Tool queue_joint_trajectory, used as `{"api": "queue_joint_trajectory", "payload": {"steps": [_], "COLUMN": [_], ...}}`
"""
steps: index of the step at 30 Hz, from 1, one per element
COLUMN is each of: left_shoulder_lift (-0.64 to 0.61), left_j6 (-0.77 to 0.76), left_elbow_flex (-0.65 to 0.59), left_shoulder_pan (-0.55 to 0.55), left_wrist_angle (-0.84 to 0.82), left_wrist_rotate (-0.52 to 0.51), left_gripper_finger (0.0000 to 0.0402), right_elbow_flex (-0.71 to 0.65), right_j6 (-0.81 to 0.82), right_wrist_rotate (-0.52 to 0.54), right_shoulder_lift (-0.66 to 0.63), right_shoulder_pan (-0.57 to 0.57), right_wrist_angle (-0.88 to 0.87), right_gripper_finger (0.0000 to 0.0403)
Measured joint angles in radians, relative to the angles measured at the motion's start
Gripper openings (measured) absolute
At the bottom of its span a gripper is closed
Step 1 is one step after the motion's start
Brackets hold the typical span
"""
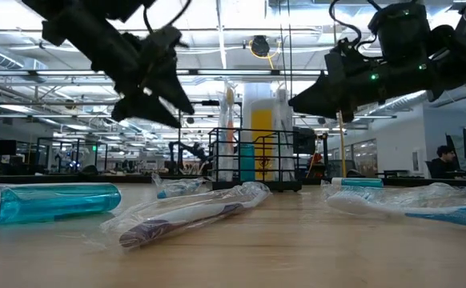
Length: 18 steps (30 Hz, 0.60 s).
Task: Pick & Place toothbrushing station
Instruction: Put the blue toothbrush into the black wire organizer
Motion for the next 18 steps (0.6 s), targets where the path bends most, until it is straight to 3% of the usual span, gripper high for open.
{"api": "queue_joint_trajectory", "payload": {"steps": [6, 18], "left_shoulder_lift": [0.088, 0.275], "left_j6": [-0.099, -0.2], "left_elbow_flex": [0.0, 0.0], "left_shoulder_pan": [0.0, 0.012], "left_wrist_angle": [0.004, 0.045], "left_wrist_rotate": [0.0, -0.057], "left_gripper_finger": [0.0207, 0.0207], "right_elbow_flex": [0.0, 0.0], "right_j6": [-0.017, -0.072], "right_wrist_rotate": [-0.021, -0.08], "right_shoulder_lift": [-0.069, -0.188], "right_shoulder_pan": [0.0, 0.001], "right_wrist_angle": [0.001, 0.0], "right_gripper_finger": [0.0166, 0.0161]}}
